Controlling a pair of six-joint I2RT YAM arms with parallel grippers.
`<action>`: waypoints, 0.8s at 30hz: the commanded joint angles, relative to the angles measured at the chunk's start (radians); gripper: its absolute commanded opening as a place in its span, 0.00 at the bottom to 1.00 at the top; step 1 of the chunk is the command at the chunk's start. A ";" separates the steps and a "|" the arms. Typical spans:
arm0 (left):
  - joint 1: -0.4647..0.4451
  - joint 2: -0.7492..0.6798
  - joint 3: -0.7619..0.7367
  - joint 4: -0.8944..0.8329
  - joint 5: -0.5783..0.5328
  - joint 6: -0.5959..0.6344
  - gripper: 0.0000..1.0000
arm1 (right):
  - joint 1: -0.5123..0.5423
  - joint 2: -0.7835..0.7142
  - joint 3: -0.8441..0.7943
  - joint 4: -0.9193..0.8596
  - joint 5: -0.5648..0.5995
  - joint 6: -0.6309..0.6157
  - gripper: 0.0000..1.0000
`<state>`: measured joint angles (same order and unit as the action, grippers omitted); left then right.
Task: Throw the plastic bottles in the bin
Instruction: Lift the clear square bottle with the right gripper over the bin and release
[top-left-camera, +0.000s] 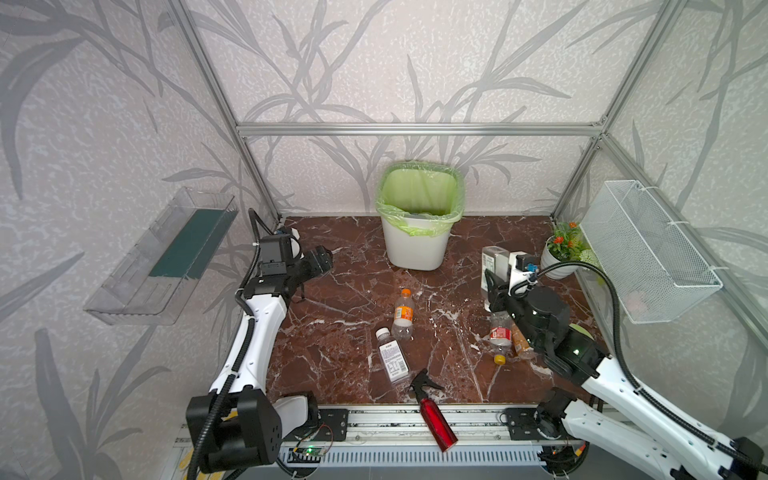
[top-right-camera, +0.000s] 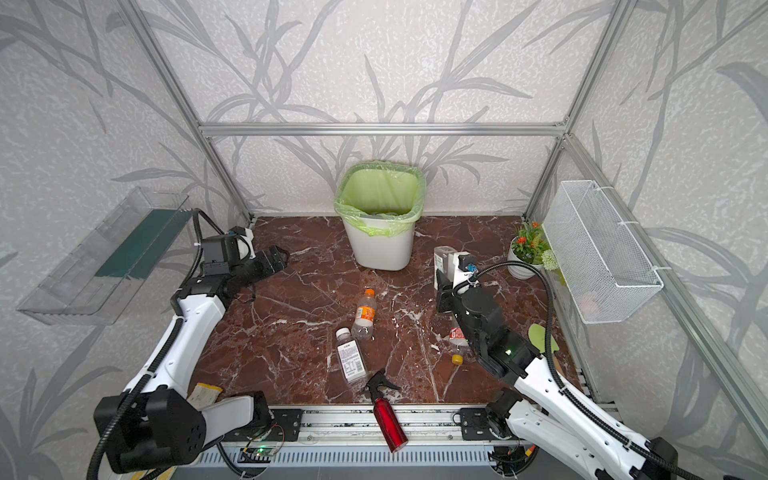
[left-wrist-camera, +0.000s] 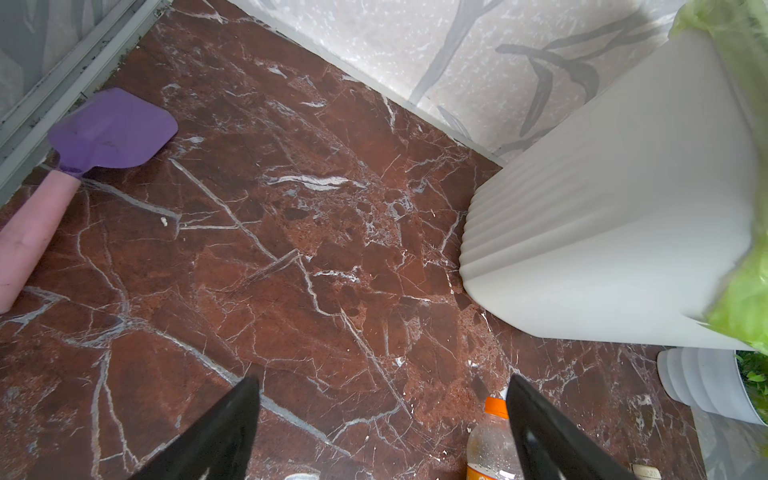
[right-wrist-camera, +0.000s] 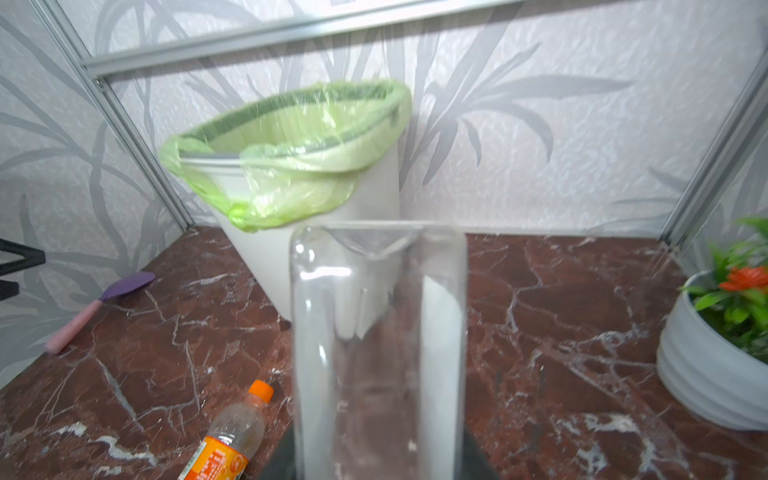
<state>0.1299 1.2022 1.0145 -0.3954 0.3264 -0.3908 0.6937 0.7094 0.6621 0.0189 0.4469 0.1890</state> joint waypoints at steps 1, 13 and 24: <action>0.002 -0.009 -0.006 0.029 0.007 0.026 0.91 | -0.003 -0.080 -0.024 0.143 0.056 -0.153 0.36; -0.005 -0.057 -0.025 0.067 0.035 0.039 0.91 | -0.214 0.509 0.661 0.168 -0.426 -0.079 0.31; -0.060 -0.099 -0.002 0.003 0.031 0.013 0.93 | -0.316 0.718 0.967 -0.034 -0.540 -0.045 0.95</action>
<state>0.0841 1.1118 0.9989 -0.3676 0.3397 -0.3679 0.4305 1.5635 1.6943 -0.0376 -0.0639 0.1131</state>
